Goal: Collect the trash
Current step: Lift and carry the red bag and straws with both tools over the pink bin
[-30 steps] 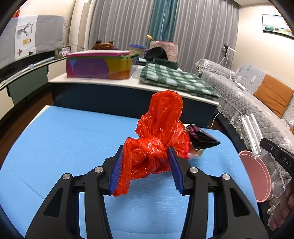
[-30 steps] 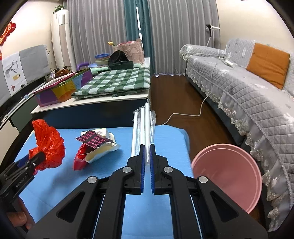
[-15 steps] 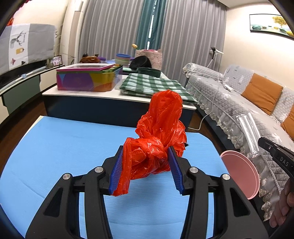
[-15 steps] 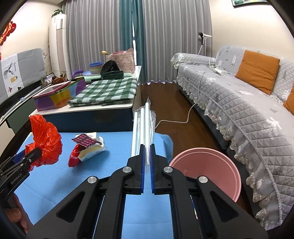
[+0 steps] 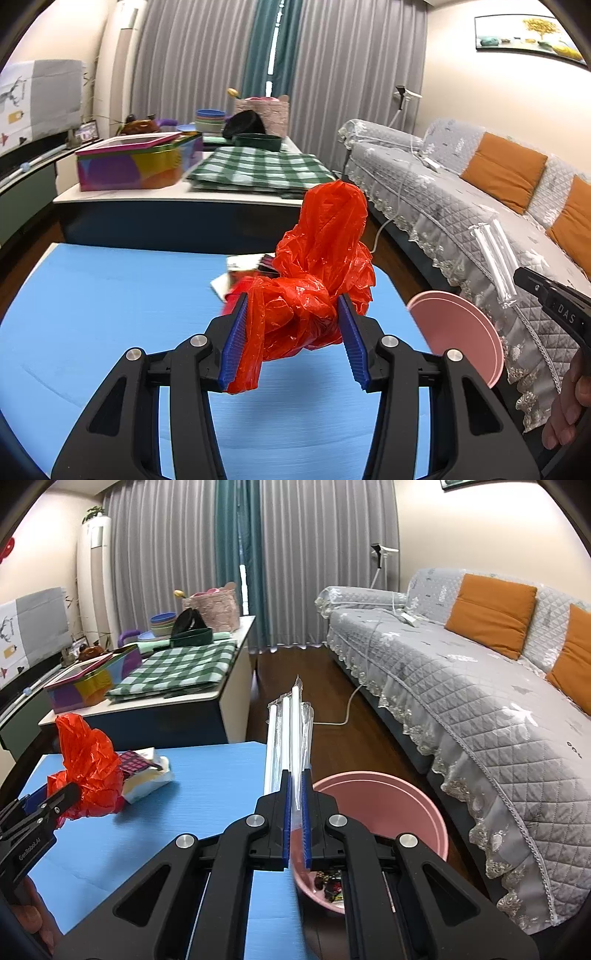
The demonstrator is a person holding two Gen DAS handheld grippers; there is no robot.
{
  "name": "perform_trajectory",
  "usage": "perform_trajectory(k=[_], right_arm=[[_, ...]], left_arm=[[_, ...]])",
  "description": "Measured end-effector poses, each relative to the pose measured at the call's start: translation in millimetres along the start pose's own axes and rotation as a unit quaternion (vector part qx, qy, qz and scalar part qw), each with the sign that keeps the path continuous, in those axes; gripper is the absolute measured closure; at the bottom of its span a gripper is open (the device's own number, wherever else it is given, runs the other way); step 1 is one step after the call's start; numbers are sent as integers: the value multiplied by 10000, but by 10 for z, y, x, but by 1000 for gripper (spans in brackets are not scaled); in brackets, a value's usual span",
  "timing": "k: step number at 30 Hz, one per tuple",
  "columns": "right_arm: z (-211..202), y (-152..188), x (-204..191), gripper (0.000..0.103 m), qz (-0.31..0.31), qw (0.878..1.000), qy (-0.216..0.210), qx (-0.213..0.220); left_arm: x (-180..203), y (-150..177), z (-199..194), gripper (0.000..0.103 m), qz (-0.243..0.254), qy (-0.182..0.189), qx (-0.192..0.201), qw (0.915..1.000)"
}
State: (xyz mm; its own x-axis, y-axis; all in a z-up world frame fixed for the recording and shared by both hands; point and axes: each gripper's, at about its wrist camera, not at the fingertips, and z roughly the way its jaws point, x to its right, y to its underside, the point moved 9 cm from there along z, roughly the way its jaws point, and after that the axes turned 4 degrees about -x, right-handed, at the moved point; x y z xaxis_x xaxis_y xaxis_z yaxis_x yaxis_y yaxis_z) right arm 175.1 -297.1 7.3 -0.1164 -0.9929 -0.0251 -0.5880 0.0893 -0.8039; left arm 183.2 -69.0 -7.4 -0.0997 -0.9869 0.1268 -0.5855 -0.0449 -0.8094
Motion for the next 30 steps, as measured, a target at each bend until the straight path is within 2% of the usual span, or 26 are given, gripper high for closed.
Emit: perform_trajectory(k=[11, 19, 30], right_arm=[[41, 56, 558, 98, 316, 9988, 383, -11], [99, 109, 1035, 98, 597, 9960, 661, -11], [318, 164, 1341, 98, 827, 9934, 782, -150]], left_arm=[[631, 30, 82, 56, 291, 460, -34, 9985], [1127, 86, 303, 56, 488, 745, -188, 9959], [1790, 91, 692, 56, 808, 991, -369, 9911]])
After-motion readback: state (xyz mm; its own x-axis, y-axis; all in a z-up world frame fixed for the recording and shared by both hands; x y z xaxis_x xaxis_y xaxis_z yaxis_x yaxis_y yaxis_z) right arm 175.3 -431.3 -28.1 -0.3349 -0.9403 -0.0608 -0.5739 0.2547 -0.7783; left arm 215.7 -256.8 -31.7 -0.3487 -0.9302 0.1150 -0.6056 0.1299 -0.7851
